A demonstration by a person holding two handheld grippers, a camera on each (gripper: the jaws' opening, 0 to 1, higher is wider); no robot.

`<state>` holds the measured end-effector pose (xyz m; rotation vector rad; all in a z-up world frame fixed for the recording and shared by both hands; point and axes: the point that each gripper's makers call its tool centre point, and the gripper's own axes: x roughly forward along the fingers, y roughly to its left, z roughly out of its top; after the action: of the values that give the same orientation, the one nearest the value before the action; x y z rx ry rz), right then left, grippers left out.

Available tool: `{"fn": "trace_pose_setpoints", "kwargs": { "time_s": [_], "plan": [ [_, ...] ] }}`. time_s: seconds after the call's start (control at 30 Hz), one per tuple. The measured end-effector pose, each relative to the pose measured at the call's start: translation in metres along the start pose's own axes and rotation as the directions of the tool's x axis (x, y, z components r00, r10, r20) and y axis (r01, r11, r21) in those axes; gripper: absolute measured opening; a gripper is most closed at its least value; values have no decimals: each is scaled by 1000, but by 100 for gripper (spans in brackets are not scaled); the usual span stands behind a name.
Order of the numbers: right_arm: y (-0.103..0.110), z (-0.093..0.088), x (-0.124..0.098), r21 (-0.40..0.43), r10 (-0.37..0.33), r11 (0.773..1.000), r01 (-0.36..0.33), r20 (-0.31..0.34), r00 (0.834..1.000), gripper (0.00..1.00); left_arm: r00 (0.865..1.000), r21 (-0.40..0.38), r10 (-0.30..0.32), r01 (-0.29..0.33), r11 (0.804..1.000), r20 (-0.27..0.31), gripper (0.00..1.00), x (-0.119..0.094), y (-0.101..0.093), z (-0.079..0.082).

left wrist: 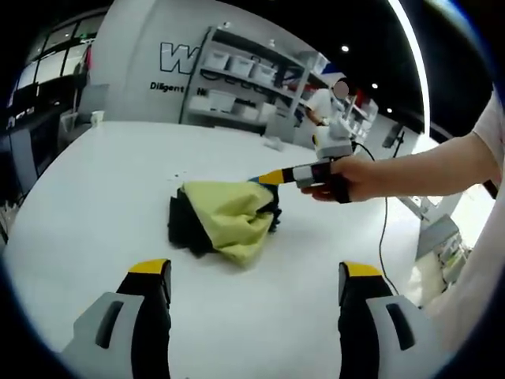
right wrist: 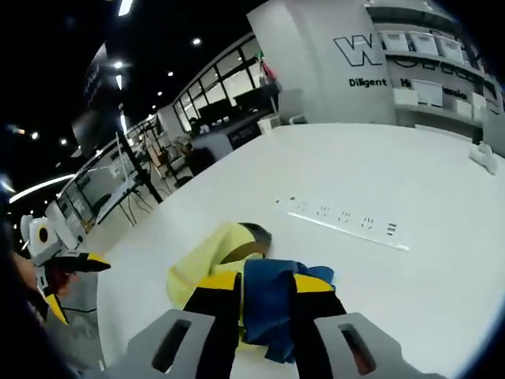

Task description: Fold the garment on the visible template until the final outline fits inside the template.

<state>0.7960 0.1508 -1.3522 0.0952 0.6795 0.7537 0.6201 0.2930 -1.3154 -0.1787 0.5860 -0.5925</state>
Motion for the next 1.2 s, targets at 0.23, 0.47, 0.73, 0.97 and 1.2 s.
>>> {"fn": "trace_pose_setpoints", "kwargs": {
  "time_s": [0.23, 0.47, 0.73, 0.97, 1.2],
  "plan": [
    [12, -10, -12, -28, 25, 999, -25, -3, 1000, 0, 1000, 0, 3, -3, 1000, -4, 84, -2, 1, -2],
    [36, -23, -27, -74, 82, 994, -83, -9, 997, 0, 1000, 7, -4, 4, 1000, 0, 84, -2, -2, -2],
    [71, -52, -43, -183, 178, 965, -187, -62, 982, 0, 1000, 13, -7, 7, 1000, -4, 83, -6, -1, -4],
    [92, -79, -57, -253, 223, 936, -247, -120, 967, 0, 1000, 16, -10, 10, 1000, -8, 83, -6, -1, -6],
    [105, -107, -71, -273, 241, 921, -277, -156, 958, 0, 1000, 26, -23, 24, 999, -20, 83, -2, -2, -9]
  ]
}}
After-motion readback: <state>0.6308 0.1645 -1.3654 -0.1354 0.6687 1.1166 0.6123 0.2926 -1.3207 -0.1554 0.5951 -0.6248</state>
